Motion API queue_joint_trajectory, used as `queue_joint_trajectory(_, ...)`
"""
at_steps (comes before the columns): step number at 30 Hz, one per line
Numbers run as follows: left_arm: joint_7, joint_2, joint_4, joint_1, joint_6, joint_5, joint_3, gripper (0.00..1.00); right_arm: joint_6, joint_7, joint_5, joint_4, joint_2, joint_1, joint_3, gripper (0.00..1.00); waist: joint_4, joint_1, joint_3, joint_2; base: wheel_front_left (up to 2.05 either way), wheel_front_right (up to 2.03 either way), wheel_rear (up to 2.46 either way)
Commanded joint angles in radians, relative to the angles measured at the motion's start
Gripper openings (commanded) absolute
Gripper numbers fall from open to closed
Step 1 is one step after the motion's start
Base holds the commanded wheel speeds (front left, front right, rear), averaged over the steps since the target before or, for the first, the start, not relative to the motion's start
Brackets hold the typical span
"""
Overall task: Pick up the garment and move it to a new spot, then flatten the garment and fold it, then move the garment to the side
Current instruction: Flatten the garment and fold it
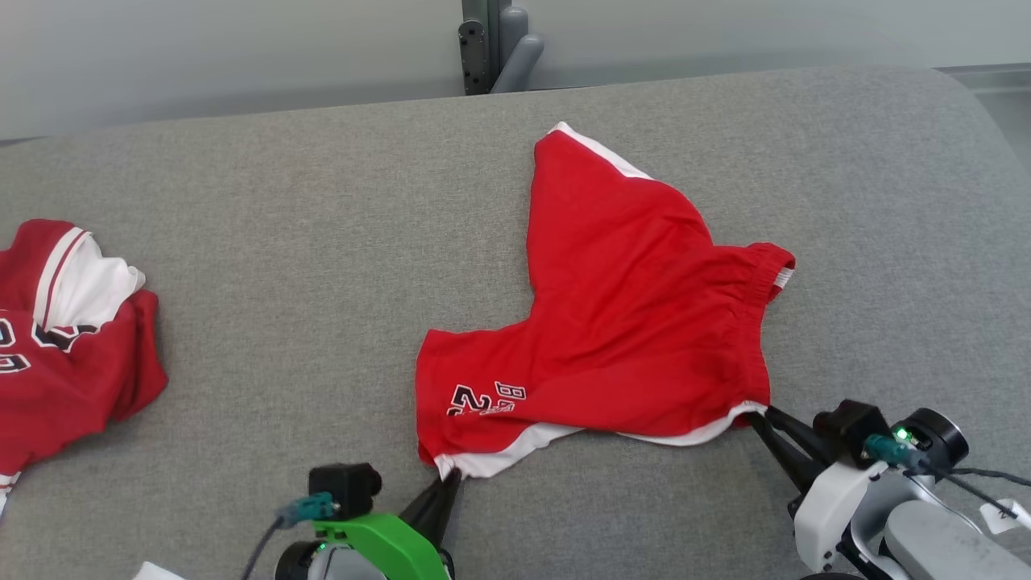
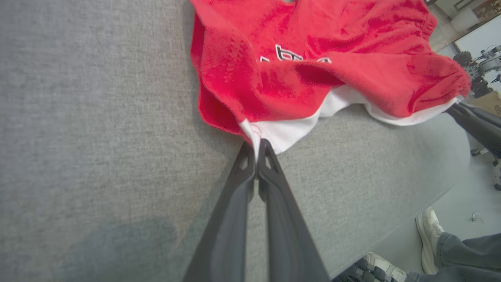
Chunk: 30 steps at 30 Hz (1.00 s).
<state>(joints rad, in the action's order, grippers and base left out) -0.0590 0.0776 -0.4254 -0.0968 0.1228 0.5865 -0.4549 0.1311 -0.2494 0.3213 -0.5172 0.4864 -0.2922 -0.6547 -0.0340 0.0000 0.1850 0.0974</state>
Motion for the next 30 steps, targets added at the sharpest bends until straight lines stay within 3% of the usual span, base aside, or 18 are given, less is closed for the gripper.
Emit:
queue_joint_trajectory(1,0.005,0.014,0.038,-0.009,0.005,0.053,0.024,0.00,-0.001,0.004,0.092,0.050,0.014,-0.014,0.003,0.00,-0.012,0.0000,-0.004,0.0001,0.00,0.00,0.00)
queue_joint_trajectory(2,-0.018,0.044,0.108,0.000,0.008,0.107,0.046,0.00,-0.001,0.019,0.201,0.125,0.032,-0.020,0.018,0.00,-0.023,0.0000,-0.004,0.0001,0.00,0.00,0.00)
queue_joint_trajectory(4,-0.034,0.068,0.156,0.004,0.007,0.133,0.060,0.00,-0.001,0.034,0.248,0.167,0.054,-0.023,0.027,0.00,-0.028,0.0000,-0.003,0.0001,0.00,0.00,0.00)
queue_joint_trajectory(12,-0.256,0.293,0.675,-0.014,0.006,0.369,0.195,0.00,-0.001,0.188,0.630,0.590,0.267,-0.040,0.157,0.00,-0.046,0.0000,0.027,0.0001,0.00,0.00,0.00)
queue_joint_trajectory(14,-0.348,0.352,0.807,-0.079,-0.024,0.458,0.256,0.00,-0.001,0.230,0.721,0.696,0.325,-0.067,0.238,0.00,-0.045,0.0000,0.062,0.0001,0.00,0.00,0.00)
queue_joint_trajectory(17,-0.438,0.397,0.871,-0.192,-0.060,0.506,0.289,0.00,-0.001,0.287,0.791,0.764,0.353,-0.124,0.305,0.00,-0.042,0.0000,0.117,0.0001,0.00,0.00,0.00)
queue_joint_trajectory(20,-0.523,0.426,0.861,-0.365,-0.091,0.534,0.297,0.00,-0.001,0.366,0.833,0.773,0.371,-0.221,0.349,0.00,-0.033,0.0000,0.189,0.0001,0.00,0.00,0.00)
queue_joint_trajectory(24,-0.585,0.426,0.706,-0.641,-0.111,0.486,0.270,0.00,-0.001,0.476,0.778,0.683,0.344,-0.420,0.354,0.00,-0.013,0.0000,0.294,0.0001,0.00,0.00,0.00)
queue_joint_trajectory(27,-0.556,0.390,0.529,-0.863,-0.120,0.414,0.248,0.00,-0.001,0.516,0.670,0.567,0.272,-0.622,0.344,0.00,0.003,0.0000,0.377,0.0001,0.00,0.00,0.00)
queue_joint_trajectory(30,-0.445,0.342,0.343,-1.063,-0.098,0.318,0.232,0.00,-0.001,0.481,0.511,0.424,0.157,-0.838,0.333,0.00,0.014,0.0000,0.441,0.0001,0.00,0.00,0.00)
